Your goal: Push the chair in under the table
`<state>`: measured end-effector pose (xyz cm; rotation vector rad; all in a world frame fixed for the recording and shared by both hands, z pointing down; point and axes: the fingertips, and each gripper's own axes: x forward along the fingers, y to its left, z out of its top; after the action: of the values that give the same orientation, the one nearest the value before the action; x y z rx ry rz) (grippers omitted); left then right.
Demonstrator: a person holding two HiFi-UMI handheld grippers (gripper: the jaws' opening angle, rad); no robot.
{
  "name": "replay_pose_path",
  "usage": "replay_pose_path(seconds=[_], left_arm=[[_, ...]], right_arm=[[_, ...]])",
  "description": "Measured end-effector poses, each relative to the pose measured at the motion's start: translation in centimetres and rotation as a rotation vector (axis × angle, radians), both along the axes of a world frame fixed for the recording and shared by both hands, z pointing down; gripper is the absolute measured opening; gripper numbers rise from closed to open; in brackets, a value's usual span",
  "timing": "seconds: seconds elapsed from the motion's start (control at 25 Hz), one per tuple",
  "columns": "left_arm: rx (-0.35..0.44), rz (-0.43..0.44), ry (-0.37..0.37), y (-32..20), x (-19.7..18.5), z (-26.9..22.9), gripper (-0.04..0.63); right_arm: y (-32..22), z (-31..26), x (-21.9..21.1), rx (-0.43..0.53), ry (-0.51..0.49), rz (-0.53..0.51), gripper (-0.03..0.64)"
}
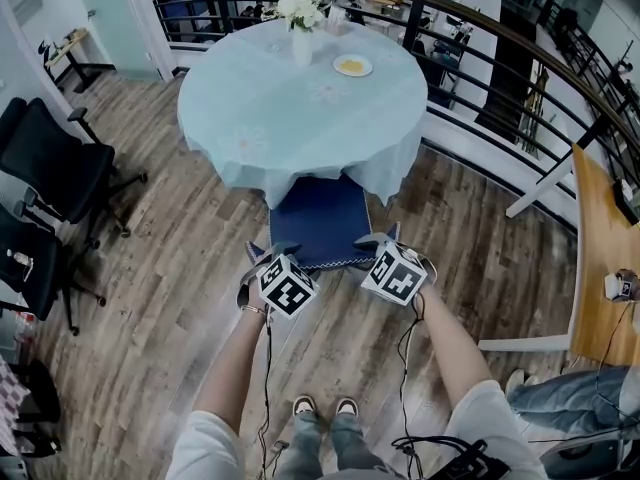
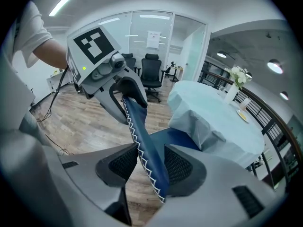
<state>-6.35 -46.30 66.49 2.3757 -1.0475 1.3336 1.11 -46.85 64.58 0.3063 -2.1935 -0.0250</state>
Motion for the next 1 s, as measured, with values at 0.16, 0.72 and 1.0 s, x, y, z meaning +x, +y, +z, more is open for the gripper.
replay_pose_path(seconds=[0.16, 0.72, 1.0], left_arm=[[0.013, -0.002, -0.009, -1.8, -0.5, 0.0, 0.259], [0.005, 0.015, 0.001, -3.3, -0.6, 0.3, 0.259], [0.011, 0.018, -0.006, -3.4, -0.3, 0.0, 0.259]], right_arm=[[-1.7, 0.0, -0.4, 0.008, -0.003, 0.009, 0.186], [-3.1, 0.1, -0.6, -0.006, -0.006, 0.009, 0.187], [-3.2, -0.3, -0.3, -0.005, -0.007, 0.01, 0.187]])
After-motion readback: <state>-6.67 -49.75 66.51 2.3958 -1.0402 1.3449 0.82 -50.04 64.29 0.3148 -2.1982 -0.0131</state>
